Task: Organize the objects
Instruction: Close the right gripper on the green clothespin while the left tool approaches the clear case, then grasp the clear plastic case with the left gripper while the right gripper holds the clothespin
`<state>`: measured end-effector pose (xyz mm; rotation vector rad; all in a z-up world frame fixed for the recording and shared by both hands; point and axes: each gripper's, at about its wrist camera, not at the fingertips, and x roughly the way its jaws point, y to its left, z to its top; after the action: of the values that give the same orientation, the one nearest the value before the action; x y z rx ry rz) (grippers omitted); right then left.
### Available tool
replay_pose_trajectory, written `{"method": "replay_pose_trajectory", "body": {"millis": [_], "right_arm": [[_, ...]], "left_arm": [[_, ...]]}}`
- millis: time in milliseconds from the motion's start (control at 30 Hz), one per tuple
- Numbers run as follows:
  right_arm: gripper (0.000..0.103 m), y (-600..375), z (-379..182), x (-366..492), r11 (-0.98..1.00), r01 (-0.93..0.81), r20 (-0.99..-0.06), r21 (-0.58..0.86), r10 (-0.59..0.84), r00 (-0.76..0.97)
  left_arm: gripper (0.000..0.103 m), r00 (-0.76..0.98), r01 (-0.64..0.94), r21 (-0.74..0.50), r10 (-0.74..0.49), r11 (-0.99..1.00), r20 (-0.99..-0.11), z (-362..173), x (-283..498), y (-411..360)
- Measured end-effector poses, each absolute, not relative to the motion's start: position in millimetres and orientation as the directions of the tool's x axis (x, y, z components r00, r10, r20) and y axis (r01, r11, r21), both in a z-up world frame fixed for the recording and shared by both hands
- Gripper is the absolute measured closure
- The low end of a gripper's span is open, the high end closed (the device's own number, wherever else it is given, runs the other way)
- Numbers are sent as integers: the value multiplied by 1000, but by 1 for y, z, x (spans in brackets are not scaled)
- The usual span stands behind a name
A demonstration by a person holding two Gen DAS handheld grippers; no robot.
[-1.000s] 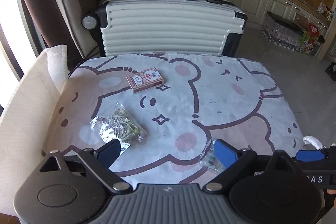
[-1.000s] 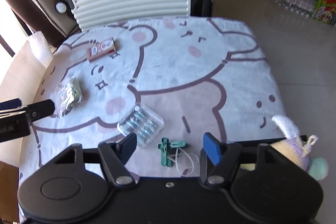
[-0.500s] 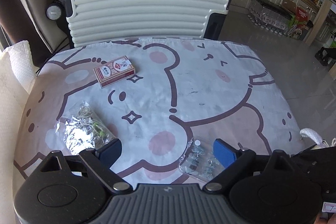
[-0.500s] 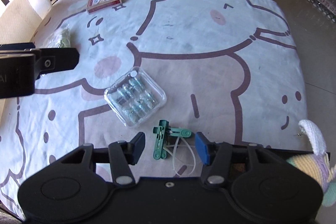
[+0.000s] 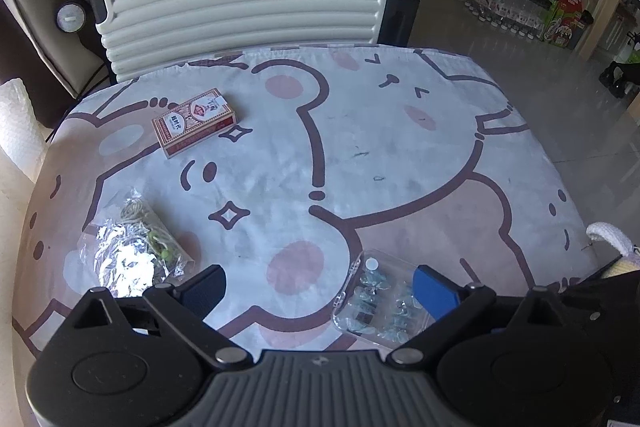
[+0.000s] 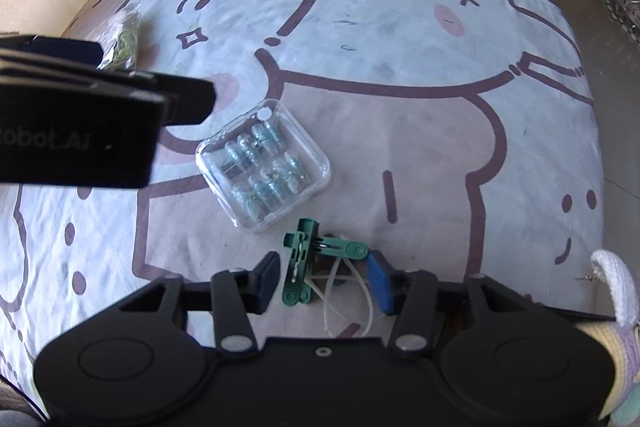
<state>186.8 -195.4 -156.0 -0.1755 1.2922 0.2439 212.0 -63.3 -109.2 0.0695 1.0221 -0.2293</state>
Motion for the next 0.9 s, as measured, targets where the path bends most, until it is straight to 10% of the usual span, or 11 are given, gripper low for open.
{"method": "replay_pose_trajectory", "body": {"millis": [67,167,900], "right_arm": [[88,-195,-157,186,957,-289,-965,21,95,245],[92,-197,-152,185,957,-287,-961,33,109,254],[94,-258,-105,189,990,-16,-891,143,135,434]], "left_arm": [[1,499,220,-52,-158,974,-852,-111,213,-64],[0,500,219,-48,-154,975,-852,-113,213,-65],[0,429,268,-82,-195,960,-882,-152,223,-93]]}}
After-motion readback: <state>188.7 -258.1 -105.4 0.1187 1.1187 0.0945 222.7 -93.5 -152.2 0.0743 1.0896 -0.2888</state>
